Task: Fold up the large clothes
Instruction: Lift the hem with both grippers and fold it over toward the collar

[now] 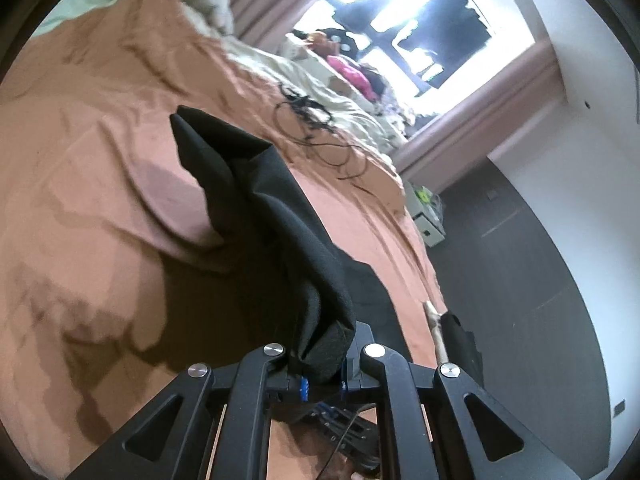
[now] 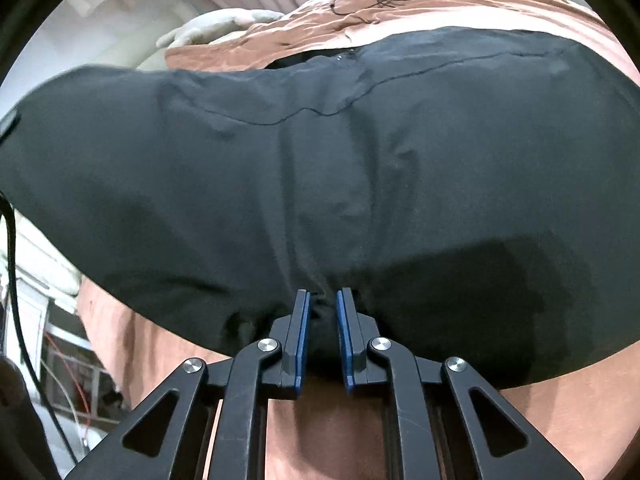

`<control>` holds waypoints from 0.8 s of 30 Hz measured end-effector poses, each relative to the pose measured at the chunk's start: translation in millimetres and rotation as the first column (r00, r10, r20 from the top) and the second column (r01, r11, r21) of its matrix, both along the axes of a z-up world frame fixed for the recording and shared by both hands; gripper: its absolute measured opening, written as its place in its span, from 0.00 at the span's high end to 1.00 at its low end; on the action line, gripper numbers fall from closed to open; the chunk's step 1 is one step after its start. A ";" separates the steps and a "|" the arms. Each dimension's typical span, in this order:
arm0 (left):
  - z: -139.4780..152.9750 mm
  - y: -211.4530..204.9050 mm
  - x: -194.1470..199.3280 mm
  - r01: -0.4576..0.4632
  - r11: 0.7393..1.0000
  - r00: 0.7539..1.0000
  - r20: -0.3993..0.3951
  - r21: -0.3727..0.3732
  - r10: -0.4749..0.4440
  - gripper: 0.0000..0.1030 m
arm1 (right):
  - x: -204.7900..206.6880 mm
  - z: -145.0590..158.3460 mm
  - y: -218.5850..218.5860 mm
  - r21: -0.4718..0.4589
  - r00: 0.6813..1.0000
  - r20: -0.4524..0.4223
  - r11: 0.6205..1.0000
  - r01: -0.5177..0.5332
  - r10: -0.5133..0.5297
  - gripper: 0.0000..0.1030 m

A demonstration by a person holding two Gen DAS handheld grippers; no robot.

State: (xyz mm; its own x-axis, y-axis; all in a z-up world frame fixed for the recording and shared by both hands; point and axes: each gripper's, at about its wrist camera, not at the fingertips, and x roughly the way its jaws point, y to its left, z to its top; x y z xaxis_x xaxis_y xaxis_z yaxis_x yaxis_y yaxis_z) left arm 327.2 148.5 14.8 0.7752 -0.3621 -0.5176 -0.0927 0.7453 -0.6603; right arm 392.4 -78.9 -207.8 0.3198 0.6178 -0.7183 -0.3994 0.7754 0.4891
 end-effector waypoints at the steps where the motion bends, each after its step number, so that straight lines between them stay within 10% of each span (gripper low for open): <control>1: 4.8 -6.1 3.6 0.010 1.000 1.000 0.006 0.009 -0.010 0.91 | -0.5 3.2 -6.2 0.027 1.000 -0.006 1.000 0.005 -0.005 0.84; 24: 31.5 -165.9 84.1 0.248 0.949 0.969 -0.054 0.195 -0.242 0.91 | -26.9 20.1 -194.2 0.222 0.957 -0.030 0.932 0.286 -0.287 0.82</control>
State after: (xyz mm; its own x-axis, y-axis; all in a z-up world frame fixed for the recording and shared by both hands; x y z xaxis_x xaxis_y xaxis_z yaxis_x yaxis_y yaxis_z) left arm 411.2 -17.4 46.3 0.6594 -0.4263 -0.6192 0.0924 0.8634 -0.4960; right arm 365.4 -273.2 -187.7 0.5087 0.6431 -0.5724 -0.1778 0.7290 0.6611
